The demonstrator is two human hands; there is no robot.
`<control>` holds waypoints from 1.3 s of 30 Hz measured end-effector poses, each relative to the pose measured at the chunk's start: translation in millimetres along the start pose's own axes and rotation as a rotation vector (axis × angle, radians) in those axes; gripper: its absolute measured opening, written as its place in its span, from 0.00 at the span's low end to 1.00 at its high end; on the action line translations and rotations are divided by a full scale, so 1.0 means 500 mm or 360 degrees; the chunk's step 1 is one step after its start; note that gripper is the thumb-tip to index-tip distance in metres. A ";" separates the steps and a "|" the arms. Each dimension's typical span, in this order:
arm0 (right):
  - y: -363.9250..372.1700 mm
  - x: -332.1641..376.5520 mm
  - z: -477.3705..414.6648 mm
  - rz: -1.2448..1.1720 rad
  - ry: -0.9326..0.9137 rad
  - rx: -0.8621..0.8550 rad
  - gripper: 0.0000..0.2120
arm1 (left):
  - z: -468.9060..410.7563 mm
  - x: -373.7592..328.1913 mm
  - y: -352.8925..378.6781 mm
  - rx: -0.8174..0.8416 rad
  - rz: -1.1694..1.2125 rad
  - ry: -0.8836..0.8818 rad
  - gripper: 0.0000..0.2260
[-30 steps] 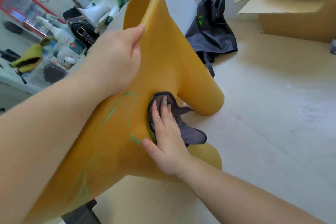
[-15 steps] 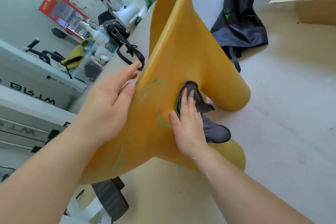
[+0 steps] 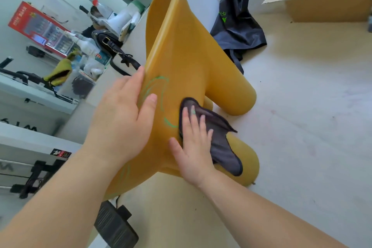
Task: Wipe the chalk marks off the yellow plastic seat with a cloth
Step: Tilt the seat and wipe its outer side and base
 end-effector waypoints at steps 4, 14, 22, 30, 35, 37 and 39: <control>-0.017 0.025 -0.028 0.0037 -0.0327 0.0051 0.44 | -0.029 -0.007 0.003 0.0008 -0.0082 -0.0044 0.27; -0.067 -0.183 -0.116 -0.0156 0.0533 0.0319 0.48 | -0.063 -0.004 -0.002 0.0144 -0.0093 0.0010 0.31; -0.034 -0.072 -0.052 -0.0003 -0.0295 0.0133 0.45 | -0.063 0.001 0.003 0.0148 -0.0019 0.0014 0.30; -0.011 -0.225 -0.056 -0.0073 0.0864 -0.0115 0.41 | -0.063 0.010 0.006 0.0121 0.0091 0.0041 0.29; 0.035 0.006 0.037 -0.0251 0.0354 -0.0118 0.51 | -0.063 0.008 0.007 0.0071 0.0160 0.0031 0.28; 0.063 0.064 0.075 -0.0332 0.0135 -0.0104 0.51 | -0.061 0.007 0.007 0.0062 0.0155 0.0036 0.28; 0.074 0.037 0.075 -0.0294 0.0061 -0.0145 0.46 | -0.062 0.008 0.005 0.0055 0.0175 0.0022 0.27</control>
Point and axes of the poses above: each hand's wrist, its own z-axis away from the middle knuckle, its own y-axis out of the palm, x = y × z, the point moved 3 cm from there along -z, towards the middle knuckle, and after that the axes turned 6 degrees about y, right-handed, at the moved point
